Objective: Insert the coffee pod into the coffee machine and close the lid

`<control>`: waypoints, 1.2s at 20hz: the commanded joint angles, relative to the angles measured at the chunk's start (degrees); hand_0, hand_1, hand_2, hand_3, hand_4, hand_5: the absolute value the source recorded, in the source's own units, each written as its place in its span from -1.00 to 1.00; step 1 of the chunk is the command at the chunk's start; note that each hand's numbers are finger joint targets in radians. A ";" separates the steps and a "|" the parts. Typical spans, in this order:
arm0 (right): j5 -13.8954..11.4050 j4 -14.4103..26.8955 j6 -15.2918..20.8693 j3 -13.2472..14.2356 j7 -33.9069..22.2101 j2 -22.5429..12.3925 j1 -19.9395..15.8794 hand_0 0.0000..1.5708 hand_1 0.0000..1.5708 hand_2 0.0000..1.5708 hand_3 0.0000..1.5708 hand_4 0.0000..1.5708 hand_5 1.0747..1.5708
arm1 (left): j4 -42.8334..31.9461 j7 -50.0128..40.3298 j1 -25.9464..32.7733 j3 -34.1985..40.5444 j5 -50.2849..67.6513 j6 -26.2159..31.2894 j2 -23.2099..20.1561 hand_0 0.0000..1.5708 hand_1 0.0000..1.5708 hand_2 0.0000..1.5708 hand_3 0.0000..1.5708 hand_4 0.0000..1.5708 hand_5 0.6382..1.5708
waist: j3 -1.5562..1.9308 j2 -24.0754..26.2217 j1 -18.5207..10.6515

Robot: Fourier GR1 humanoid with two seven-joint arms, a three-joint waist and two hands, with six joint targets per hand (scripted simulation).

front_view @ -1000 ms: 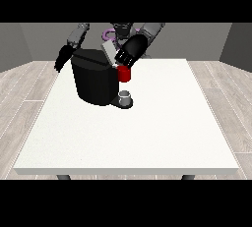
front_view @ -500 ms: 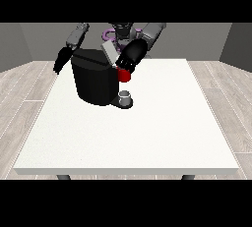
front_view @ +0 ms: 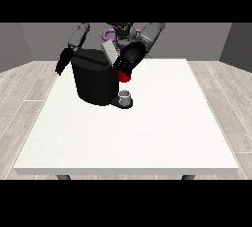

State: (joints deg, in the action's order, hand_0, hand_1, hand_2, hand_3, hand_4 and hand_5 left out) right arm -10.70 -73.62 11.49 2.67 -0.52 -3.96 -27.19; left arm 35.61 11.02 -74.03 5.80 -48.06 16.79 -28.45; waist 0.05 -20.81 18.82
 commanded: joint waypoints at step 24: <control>-2.82 -2.69 1.59 -2.36 -2.82 0.89 -2.06 -1.00 -1.00 -1.00 -1.00 -0.81 1.00 | -1.12 5.31 -0.80 0.60 -4.76 -7.60 -4.48 -1.00 -1.00 -0.29 -0.42 -1.00 1.00 | -0.06 -3.00 1.76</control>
State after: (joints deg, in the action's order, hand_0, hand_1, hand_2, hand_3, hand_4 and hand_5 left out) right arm -11.86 -74.46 12.04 2.35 -2.76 -4.34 -29.59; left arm 36.25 16.09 -74.57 5.44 -52.34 11.60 -32.17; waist 0.16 -22.74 19.19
